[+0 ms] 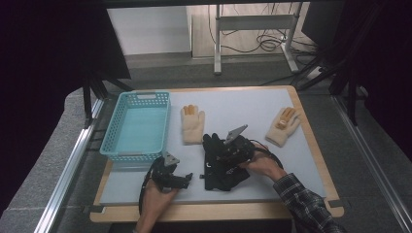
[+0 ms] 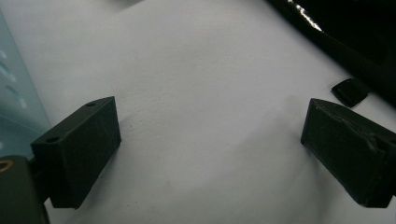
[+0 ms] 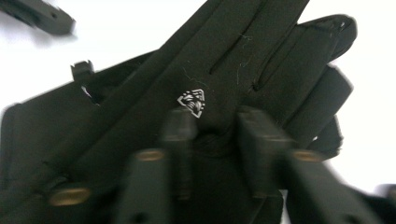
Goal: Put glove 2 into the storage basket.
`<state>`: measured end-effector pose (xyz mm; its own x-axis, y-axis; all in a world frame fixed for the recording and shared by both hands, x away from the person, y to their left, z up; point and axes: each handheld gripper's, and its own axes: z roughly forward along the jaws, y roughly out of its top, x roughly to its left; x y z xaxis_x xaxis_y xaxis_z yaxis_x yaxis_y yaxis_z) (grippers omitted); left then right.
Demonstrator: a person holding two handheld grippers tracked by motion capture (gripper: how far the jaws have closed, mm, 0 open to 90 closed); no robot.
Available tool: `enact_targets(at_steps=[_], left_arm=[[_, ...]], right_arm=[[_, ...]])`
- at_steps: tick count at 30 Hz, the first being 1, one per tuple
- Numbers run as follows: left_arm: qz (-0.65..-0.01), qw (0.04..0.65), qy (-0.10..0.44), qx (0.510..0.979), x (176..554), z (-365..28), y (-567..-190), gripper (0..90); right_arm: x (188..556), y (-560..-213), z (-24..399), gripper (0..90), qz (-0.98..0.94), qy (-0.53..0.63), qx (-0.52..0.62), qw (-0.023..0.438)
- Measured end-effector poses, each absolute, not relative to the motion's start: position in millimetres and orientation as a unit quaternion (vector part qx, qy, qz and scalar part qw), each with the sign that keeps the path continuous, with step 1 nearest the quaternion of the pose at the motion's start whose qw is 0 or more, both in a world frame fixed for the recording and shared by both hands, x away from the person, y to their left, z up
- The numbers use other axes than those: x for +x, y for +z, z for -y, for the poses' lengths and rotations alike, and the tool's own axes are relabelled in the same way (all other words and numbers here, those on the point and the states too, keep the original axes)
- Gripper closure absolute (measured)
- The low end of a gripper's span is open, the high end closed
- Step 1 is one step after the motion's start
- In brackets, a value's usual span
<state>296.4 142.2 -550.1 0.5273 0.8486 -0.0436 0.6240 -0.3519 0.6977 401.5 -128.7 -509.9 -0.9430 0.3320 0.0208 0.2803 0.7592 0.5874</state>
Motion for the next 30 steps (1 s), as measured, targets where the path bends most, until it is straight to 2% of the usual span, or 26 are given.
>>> enact_targets(at_steps=[2, 6, 18, 24, 30], left_arm=[[-0.457, 0.339, 0.166, 0.805, 296.4, -142.2, -550.1, 4.9], [-0.457, 0.340, 0.166, 0.805, 296.5, -142.2, -550.2, 4.9], [-0.460, 0.343, 0.166, 0.802, 296.4, -141.5, -550.5, 4.9], [-0.460, 0.344, 0.167, 0.802, 296.4, -141.6, -550.6, 4.9], [-0.460, 0.344, 0.166, 0.802, 296.4, -141.6, -550.5, 4.9]], right_arm=[[399.3, -509.6, 129.0, 82.6, -0.932, 0.308, 0.186, 0.043], [394.3, -507.6, 128.2, 87.3, -0.925, 0.310, 0.213, 0.051], [362.3, -462.0, 136.1, 87.7, -0.850, 0.387, 0.349, 0.079], [347.9, -448.5, 132.0, 87.6, -0.814, 0.426, 0.392, 0.051], [343.0, -449.6, 121.1, 87.4, -0.803, 0.418, 0.422, 0.054]])
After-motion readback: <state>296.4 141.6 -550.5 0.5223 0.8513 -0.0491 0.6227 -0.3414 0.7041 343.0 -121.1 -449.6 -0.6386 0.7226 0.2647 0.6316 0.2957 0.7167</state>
